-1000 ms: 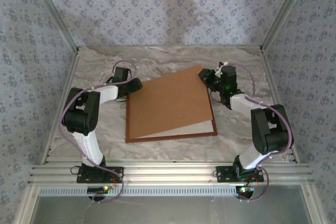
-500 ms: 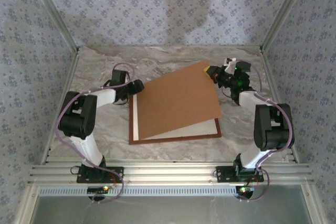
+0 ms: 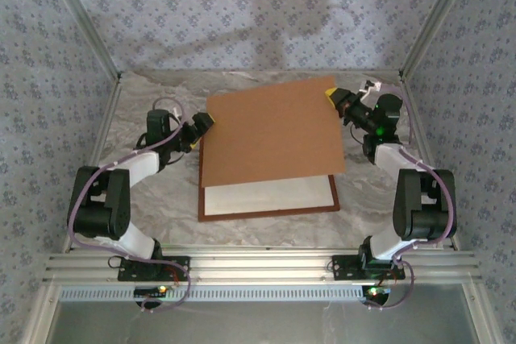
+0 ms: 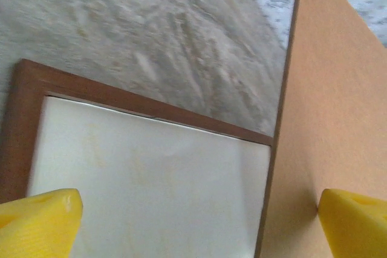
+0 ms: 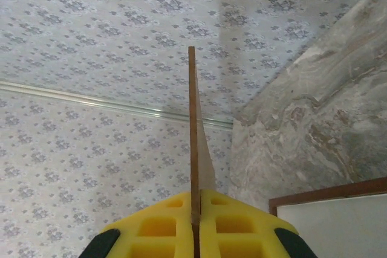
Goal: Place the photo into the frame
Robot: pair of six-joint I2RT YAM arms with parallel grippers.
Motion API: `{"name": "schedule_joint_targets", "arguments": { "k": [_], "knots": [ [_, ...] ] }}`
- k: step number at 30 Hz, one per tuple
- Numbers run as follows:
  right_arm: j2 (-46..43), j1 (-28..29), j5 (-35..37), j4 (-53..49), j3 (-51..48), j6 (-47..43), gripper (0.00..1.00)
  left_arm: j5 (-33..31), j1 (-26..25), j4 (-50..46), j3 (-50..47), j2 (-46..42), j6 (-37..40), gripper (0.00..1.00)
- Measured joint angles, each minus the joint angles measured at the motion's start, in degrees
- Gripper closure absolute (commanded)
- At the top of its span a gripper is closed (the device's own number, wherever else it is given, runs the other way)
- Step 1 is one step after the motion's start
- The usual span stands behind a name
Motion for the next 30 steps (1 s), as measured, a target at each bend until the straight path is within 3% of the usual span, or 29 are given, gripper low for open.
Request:
{"name": "schedule_joint_targets", "arguments": {
  "k": [6, 13, 21, 30],
  "knots": [
    [1.46, 0.17, 0.00, 2.91, 0.00, 2.08, 1.00, 7.54, 0.00, 7.56, -0.79, 0.85, -4.81, 0.21],
    [5.25, 0.26, -0.98, 3.61, 0.00, 2.03, 1.00, 10.38, 0.70, 9.81, -3.58, 0.02, -6.10, 0.49],
    [11.91, 0.11, -2.10, 6.36, -1.20, 2.27, 1.00, 11.08, 1.90, 10.71, -6.29, -1.53, -6.29, 0.64],
    [18.18, 0.44, -4.09, 8.81, -4.20, 1.25, 0.74, 11.54, 2.97, 8.70, -11.06, -6.05, -5.97, 0.79]
  ]
}}
